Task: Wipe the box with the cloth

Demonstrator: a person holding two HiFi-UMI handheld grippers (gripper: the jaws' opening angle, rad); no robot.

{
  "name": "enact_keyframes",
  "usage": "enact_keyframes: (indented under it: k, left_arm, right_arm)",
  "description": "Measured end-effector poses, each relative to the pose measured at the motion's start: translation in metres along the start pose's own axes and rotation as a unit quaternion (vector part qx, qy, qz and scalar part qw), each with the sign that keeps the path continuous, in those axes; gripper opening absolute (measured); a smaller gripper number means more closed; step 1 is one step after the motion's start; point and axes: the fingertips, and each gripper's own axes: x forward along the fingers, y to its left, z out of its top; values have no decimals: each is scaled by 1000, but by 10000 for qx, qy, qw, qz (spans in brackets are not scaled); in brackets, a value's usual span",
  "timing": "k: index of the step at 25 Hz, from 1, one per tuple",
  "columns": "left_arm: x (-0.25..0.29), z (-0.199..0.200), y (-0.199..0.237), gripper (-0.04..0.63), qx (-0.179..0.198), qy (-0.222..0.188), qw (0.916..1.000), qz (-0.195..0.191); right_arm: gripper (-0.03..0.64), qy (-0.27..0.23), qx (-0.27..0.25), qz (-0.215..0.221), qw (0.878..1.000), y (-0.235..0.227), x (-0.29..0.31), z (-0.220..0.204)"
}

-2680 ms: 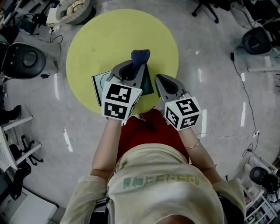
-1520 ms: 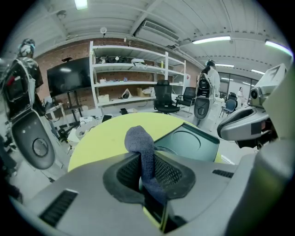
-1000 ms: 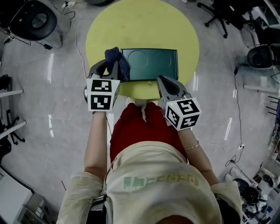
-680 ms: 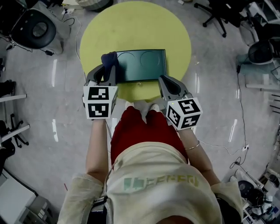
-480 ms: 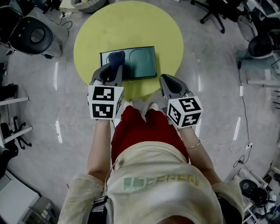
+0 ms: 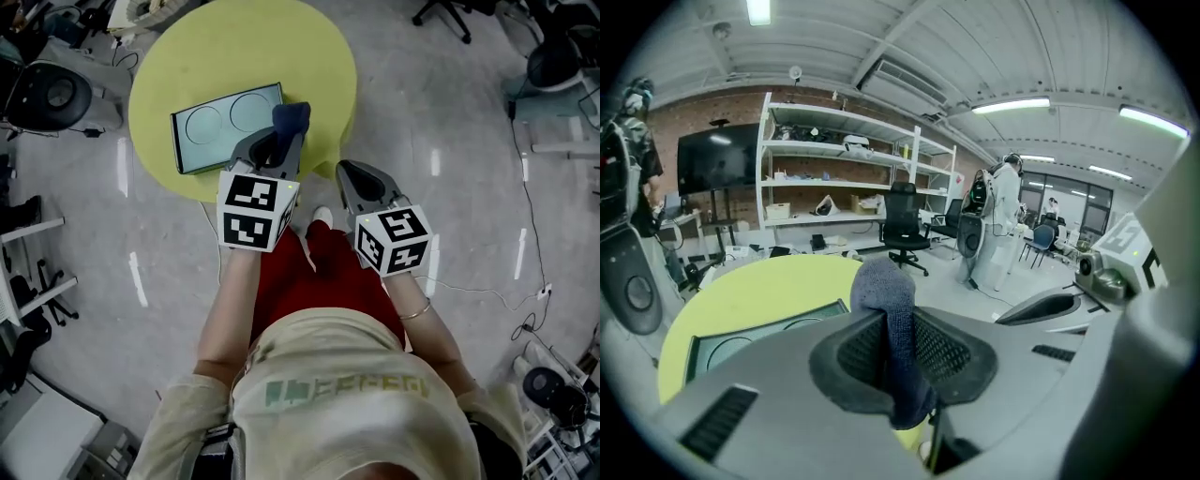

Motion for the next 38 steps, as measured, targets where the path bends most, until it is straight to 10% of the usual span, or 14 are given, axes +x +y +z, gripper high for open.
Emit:
enact_keyframes:
  k: [4,25,38]
  left_arm:
    - [8,-30,9,61,354,261,9985,320]
    - [-100,-123,189,61,-665,405,9921,988]
    - [-173,-142,246,61,-514,287,9836,1708]
  right_arm:
    - [38,84,56,11,9999,9,1,-11]
    - [38,544,-503,520,9959,159,100,-11]
    - [38,577,-505,374,9964,191,121,-20]
